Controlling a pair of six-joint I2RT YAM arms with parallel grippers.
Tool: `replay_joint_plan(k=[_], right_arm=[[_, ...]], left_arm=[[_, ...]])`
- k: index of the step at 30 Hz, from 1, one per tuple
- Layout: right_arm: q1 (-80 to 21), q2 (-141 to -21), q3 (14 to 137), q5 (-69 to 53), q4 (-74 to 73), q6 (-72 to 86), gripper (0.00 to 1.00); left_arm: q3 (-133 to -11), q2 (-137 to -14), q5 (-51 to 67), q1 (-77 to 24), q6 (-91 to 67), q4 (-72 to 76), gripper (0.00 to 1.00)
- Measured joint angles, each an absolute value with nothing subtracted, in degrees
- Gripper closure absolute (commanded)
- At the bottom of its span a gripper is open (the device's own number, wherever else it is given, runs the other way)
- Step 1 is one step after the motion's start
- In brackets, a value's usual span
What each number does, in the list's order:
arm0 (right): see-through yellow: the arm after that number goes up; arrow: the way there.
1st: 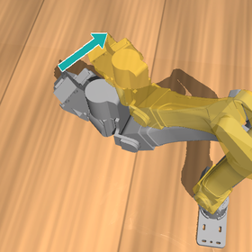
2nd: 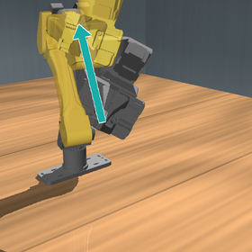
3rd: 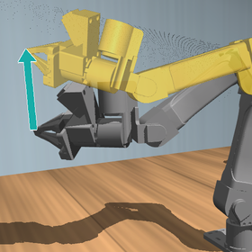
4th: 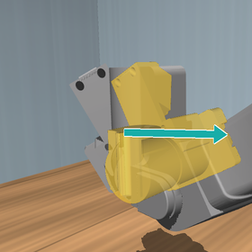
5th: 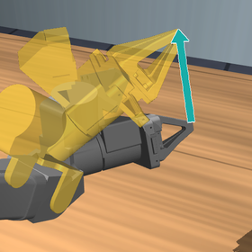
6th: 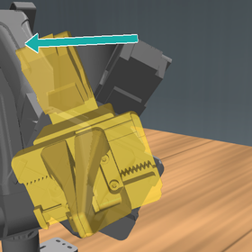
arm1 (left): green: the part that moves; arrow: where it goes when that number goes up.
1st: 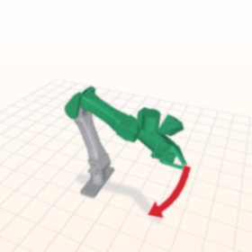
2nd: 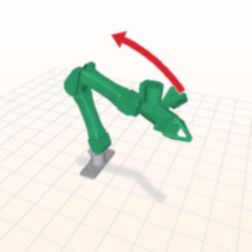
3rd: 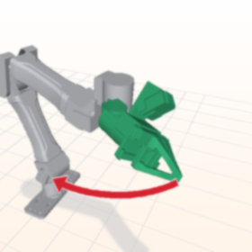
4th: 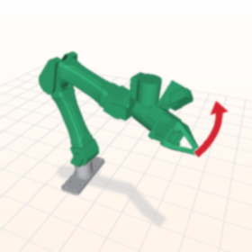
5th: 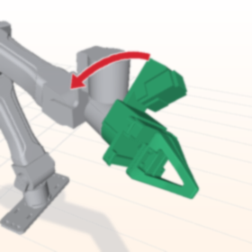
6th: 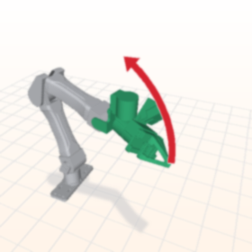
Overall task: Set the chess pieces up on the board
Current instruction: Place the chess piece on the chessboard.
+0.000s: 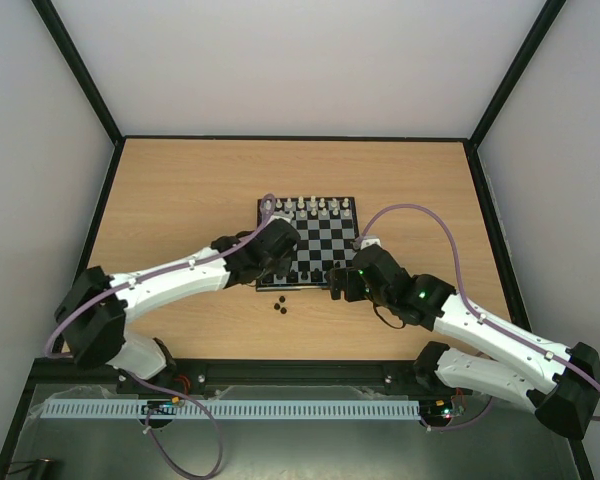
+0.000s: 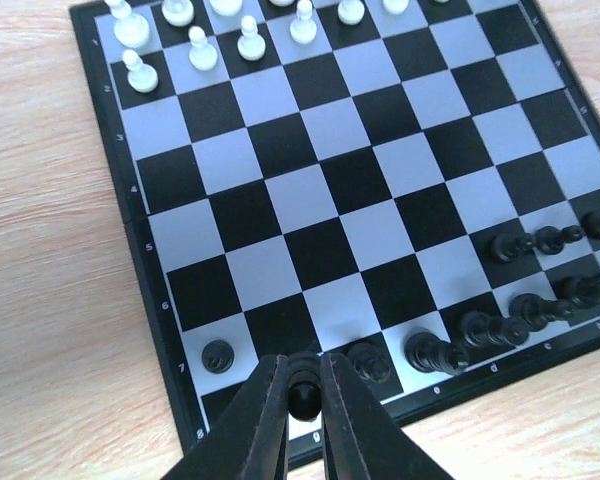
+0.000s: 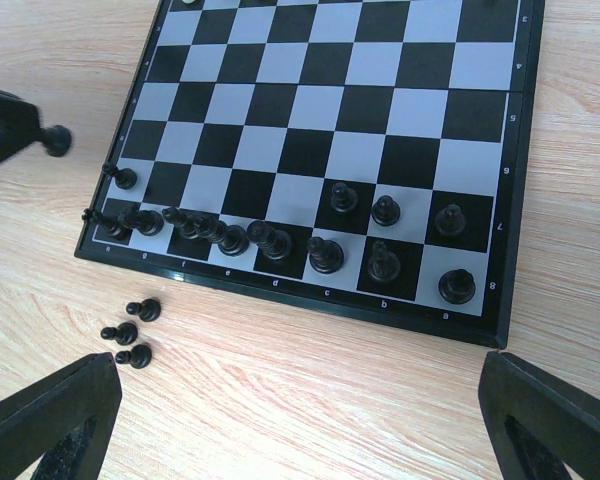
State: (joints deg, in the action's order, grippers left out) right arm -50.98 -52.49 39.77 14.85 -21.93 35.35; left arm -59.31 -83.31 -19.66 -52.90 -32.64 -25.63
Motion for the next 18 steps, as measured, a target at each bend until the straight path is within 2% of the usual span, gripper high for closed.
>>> replay_joint_plan(k=[18], right_arm=[[-50.98,-52.49,39.62,14.26,-21.89,35.33,0.01]], left_arm=[[-55.61,-91.44,-18.02,-51.29,-31.16,-16.97,0.89]])
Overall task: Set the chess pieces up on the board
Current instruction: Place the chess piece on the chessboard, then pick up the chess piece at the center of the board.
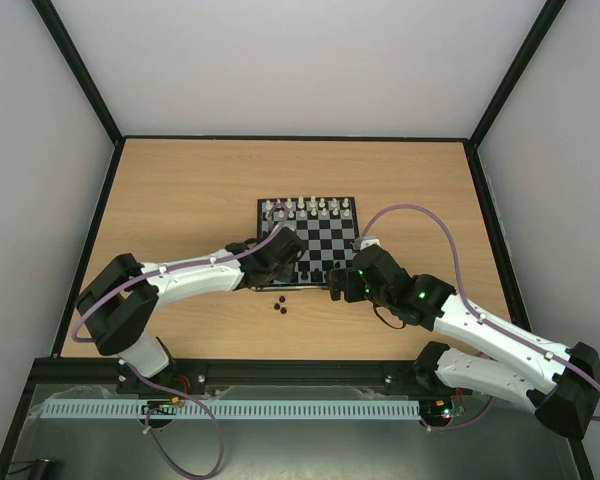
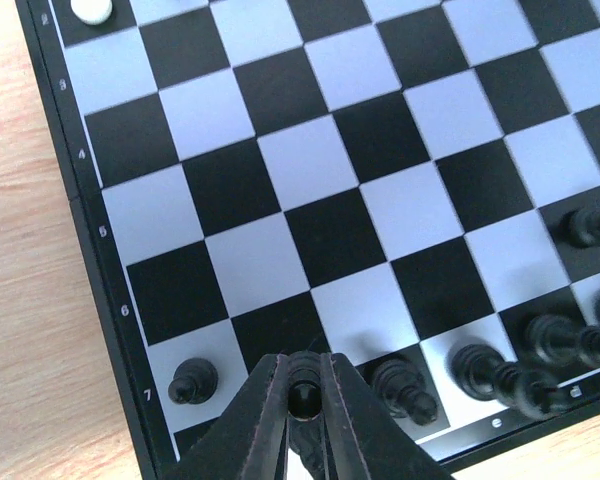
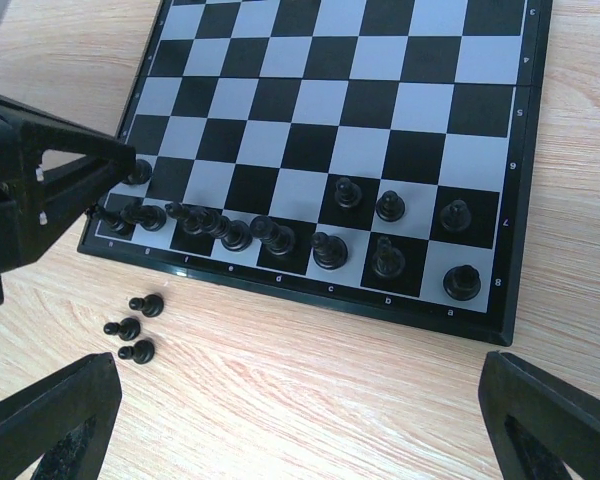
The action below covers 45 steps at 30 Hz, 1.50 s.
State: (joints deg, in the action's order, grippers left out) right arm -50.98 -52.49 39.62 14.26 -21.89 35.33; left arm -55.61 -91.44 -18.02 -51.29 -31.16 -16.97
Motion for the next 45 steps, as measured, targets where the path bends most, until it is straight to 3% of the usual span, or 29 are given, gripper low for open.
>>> replay_joint_plan(k=[16,29,37,45], right_arm=[[-50.98,-52.49,39.57,14.09,-21.87,35.16,0.01],[-50.98,-52.49,39.55,13.98,-21.8,35.14,0.01],[-50.98,-52.49,39.55,13.82,-21.76,35.14,0.01],[-50.98,-54.59,39.55,13.47,-21.69,35.05,0.01]], left_arm=[[-52.66,-93.27,-18.72,-51.29,-31.53,-13.17,0.88],[-52.66,-94.59,-19.14,-50.94,-31.57,-12.32,0.81],[-52.66,-92.92,-19.64,-50.81,-31.88,-12.69,0.5],[-53.74,-83.48,-21.58,-51.96,-31.83,-15.42,0.2]])
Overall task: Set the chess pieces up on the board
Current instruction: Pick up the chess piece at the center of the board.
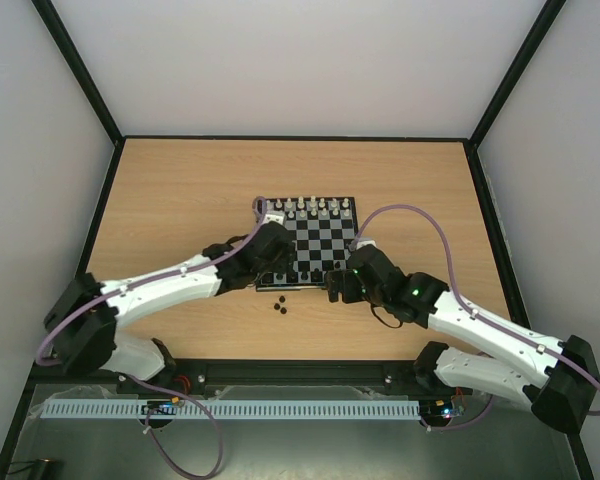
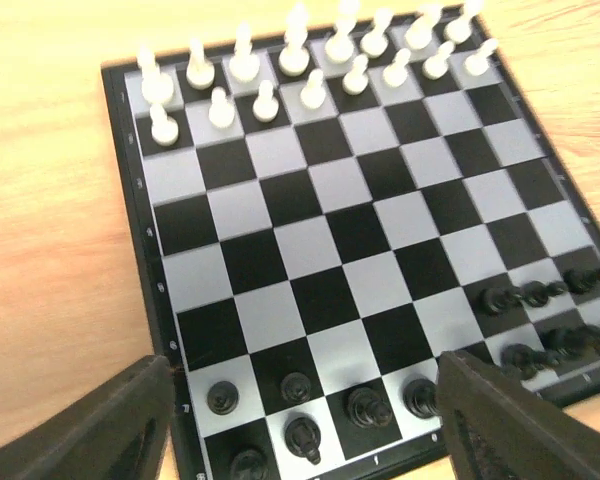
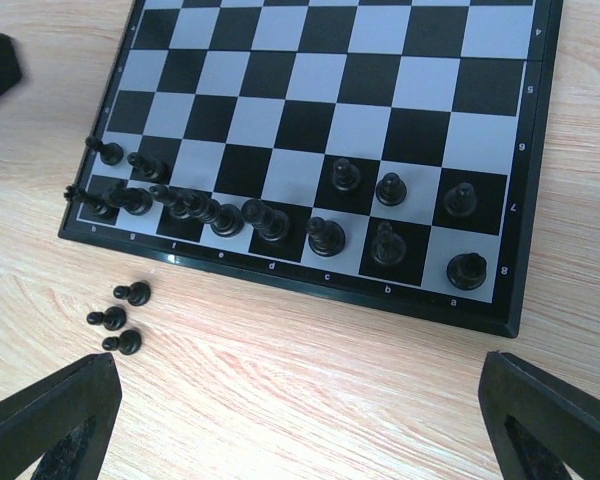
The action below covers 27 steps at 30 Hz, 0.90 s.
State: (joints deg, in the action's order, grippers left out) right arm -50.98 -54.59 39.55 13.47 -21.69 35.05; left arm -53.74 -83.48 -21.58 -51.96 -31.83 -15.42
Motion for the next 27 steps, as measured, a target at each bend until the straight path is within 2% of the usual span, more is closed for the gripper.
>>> replay_joint_plan(k=[1,3,9,17,20,27], right_arm=[[-50.98,-54.94,39.55,13.47,-21.71,35.05,0.01],[-50.98,-55.42,39.55,13.5,-21.76,35.07,0.01],[-50.98,-55.46,39.57,13.52,-21.76,35.11,0.01],[-50.98,-55.29,39.68,13.52,-22.0,35.16,0.01],[-50.98,-54.96,39.68,13.52,-21.96,35.16,0.01],[-50.98,-55.22,39.68,13.34,-21.96,35.14,0.02]], left_arm=[[-53.74,-81.82,-21.8,-52.23,-32.03,-15.86,0.16],[-53.74,-78.17,-22.28,-53.01,-32.95,-17.04,0.02],[-53.12,-68.58,-22.17,-55.16,-35.46,-21.39,0.0],[-44.62,-57.89,-17.5,-59.68,-41.93,-25.96,0.0],[-42.57,-57.76,-16.91,-62.74,-44.31,-28.05,0.03],[-38.15,-60.86,-16.95,-67.07,-48.84,-28.25,0.24]])
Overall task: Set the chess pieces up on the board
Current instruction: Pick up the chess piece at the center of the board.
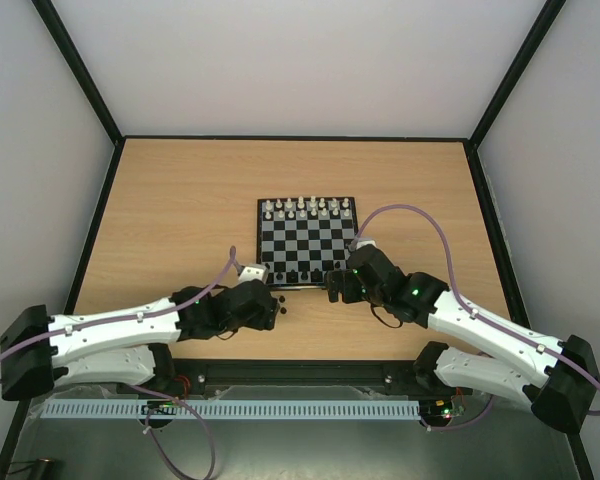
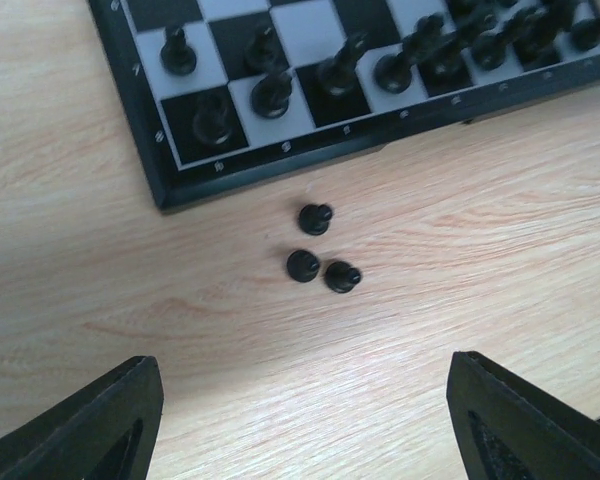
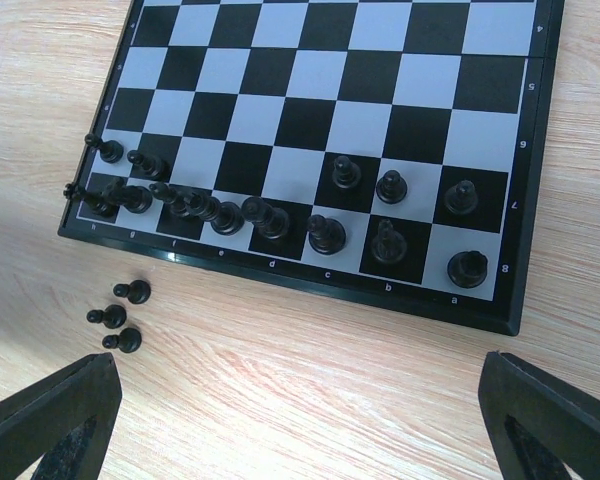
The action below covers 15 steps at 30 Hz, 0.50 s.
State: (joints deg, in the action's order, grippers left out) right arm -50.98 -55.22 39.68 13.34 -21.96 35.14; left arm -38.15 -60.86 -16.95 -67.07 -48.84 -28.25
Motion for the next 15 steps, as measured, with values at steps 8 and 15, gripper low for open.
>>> replay_joint_plan(k=[8,15], right_arm=[[-50.98,-55.37,39.68,13.06,-21.93,35.11,0.01],[-50.98,-55.4,39.68,12.86,-21.93,35.11,0.01]], left_arm=[[-35.92,-66.22,-16.86,-67.29,-50.35,-26.06,0.43],[-35.99,-73.32,-16.58,-67.33,-49.1,-21.15,0.53]])
